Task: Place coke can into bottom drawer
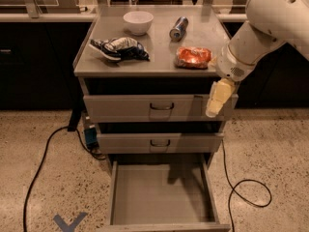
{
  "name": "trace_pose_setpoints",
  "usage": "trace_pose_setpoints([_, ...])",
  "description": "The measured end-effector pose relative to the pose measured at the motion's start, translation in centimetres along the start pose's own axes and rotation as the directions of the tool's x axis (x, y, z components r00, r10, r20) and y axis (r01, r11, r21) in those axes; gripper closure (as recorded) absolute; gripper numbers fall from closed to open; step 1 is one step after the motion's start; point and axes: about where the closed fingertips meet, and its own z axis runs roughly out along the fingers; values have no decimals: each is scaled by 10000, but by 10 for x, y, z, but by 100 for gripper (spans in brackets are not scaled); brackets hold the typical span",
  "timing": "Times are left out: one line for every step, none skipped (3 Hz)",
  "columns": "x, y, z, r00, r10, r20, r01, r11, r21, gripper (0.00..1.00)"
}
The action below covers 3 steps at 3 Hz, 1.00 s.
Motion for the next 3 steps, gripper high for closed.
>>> trace_pose_setpoints([-3,-3,3,9999,-69,111,68,10000,71,0])
trace_pose_setpoints([-7,-21,4,9991,-196,368,178,9987,487,0])
trace_pose_setpoints([-15,-47,-5,9972,-444,595,376,9932,1106,0])
